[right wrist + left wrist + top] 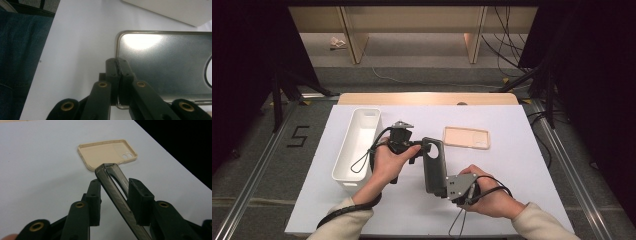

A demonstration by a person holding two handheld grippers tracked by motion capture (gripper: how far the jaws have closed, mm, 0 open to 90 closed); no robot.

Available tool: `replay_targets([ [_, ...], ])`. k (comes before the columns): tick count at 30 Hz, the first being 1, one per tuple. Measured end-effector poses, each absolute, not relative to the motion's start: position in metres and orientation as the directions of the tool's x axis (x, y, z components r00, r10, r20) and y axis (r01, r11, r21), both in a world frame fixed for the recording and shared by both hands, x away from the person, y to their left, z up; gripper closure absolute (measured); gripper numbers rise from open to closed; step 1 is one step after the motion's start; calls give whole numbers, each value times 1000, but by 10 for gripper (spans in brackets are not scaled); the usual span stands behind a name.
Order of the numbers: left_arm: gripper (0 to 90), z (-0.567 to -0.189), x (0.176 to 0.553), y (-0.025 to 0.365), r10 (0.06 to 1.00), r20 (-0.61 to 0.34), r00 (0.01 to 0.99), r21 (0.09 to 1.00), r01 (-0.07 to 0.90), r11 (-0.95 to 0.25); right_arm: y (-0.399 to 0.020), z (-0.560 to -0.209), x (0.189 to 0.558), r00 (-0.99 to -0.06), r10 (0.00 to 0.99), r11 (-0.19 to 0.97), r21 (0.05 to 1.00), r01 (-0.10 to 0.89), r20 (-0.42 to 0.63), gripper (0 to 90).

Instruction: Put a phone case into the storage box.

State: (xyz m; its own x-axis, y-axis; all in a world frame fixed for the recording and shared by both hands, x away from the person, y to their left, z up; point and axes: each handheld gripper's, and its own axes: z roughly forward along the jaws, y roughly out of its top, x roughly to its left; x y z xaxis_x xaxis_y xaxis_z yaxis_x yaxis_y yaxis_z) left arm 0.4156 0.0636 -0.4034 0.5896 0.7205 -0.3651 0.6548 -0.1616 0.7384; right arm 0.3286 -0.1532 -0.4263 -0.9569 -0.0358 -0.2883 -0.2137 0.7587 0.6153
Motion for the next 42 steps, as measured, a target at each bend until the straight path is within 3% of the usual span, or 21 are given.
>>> replay_targets([
  [21,786,-390,402,56,640,-462,614,754,652,-81,-146,-435,329,-950,-65,785,572,-238,-306,893],
  [24,818,-388,399,55,647,-423,635,780,618,-96,-147,-436,330,-952,-53,792,569,-223,-300,886],
  [34,820,-380,399,61,660,-367,656,836,544,-75,-157,-428,338,-961,91,732,672,-113,-260,647],
  [42,819,-379,399,65,669,-328,667,860,503,-80,-173,-423,345,-952,226,671,742,-2,-206,522],
])
